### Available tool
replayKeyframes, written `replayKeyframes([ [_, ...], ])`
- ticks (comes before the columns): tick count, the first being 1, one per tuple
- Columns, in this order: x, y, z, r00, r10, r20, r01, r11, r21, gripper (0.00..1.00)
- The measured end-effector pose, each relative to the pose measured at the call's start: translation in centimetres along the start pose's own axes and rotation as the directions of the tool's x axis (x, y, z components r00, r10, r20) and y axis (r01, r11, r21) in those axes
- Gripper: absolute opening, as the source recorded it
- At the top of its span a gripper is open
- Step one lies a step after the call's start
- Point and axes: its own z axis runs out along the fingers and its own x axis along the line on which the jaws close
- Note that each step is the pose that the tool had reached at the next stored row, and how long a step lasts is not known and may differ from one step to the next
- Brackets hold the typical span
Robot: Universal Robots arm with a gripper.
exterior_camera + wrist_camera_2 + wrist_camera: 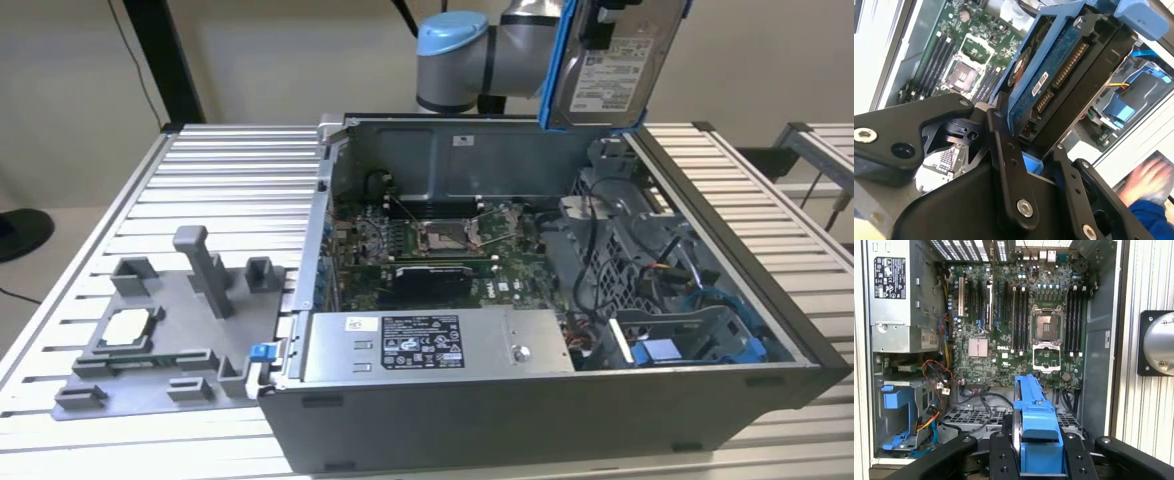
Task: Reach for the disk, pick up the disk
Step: 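Pick up the disk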
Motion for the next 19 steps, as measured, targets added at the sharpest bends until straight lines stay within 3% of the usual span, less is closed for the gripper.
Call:
replayKeyframes([
  [19, 0.38, -0.78, 0.06, 1.0, 0.004, -0.0008, -0.004, 1.0, -0.0003, 0.0],
])
